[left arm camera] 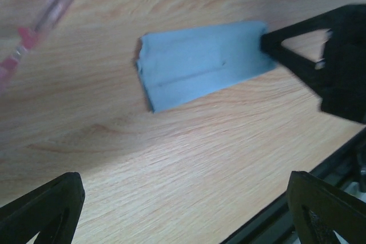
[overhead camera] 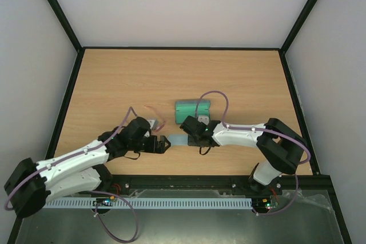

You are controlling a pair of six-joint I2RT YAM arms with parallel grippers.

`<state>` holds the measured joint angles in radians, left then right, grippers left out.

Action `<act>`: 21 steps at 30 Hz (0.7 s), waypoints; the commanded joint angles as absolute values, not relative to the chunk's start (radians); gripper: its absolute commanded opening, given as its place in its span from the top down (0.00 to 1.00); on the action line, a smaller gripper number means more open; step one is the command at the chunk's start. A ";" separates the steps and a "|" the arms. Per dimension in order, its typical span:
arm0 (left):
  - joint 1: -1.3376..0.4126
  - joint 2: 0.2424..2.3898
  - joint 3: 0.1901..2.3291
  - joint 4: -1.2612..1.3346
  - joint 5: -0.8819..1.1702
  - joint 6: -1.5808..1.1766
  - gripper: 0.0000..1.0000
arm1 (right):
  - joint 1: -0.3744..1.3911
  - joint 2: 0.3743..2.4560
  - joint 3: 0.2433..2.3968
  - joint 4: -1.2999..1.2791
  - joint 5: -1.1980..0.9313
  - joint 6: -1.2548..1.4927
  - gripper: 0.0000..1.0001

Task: Organize the sunglasses
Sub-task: Pick up the glasses cleaning cloth from the center of the board.

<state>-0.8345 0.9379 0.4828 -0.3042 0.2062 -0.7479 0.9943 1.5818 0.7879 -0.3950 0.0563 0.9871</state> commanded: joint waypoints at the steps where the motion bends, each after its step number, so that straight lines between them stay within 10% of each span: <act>1: -0.892 1.039 0.489 -0.291 0.136 -0.771 0.00 | 1.000 1.557 0.760 -0.483 0.126 0.966 0.99; 8: -0.925 1.170 0.557 -0.308 0.037 -0.778 0.04 | 0.998 1.510 0.710 -0.462 0.132 0.942 0.99; 21: -0.959 1.420 0.696 -0.314 -0.042 -0.787 0.68 | 0.996 1.466 0.680 -0.393 0.096 0.902 0.99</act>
<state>-0.9394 1.3731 0.6563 -0.3027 -0.0013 -0.7780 0.9951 1.4899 0.6998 -0.4057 0.0868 0.9188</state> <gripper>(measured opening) 0.337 0.016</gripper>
